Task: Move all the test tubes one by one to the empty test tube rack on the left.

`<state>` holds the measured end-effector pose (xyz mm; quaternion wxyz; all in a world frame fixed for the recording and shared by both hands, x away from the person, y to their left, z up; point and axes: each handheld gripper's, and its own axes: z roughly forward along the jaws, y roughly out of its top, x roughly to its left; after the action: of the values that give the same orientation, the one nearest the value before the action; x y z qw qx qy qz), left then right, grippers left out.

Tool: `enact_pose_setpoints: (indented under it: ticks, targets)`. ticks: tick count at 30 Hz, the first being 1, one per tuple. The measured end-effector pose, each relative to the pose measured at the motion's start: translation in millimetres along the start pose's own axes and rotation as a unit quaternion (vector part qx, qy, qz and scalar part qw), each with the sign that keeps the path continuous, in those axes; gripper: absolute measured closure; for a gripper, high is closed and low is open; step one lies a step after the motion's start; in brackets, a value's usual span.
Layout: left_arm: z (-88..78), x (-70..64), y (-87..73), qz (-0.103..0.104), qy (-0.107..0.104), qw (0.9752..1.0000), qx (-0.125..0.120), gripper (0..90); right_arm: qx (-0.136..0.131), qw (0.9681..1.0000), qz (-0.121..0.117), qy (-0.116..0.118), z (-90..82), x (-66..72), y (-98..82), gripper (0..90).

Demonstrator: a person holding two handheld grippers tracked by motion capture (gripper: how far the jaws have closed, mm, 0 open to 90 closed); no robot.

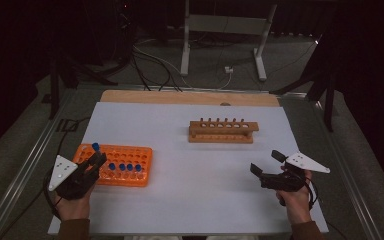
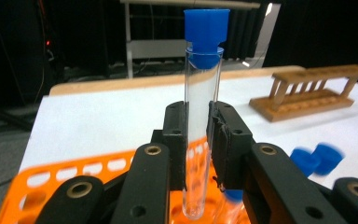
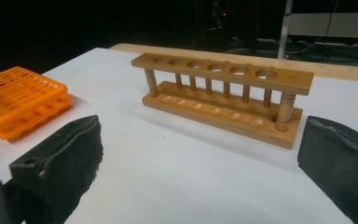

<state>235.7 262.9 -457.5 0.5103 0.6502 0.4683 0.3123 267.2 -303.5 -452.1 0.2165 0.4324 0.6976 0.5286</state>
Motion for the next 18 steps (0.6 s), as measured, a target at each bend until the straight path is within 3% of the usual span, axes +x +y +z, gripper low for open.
enact_pose_setpoints:
  ticks: [12, 18]
  targets:
    - [6.8, 0.6, -19.1, 0.002, -0.008, 0.999, 0.044, 78.0, 0.005, 1.0, 0.002, 0.002, 2.0, -0.3, -5.1, 0.0]
    - [10.9, -3.7, -26.9, 0.026, -0.006, 0.9948, 0.099, 78.2, 0.007, 1.0, 0.002, 0.004, 2.3, 0.6, -6.4, 0.0]
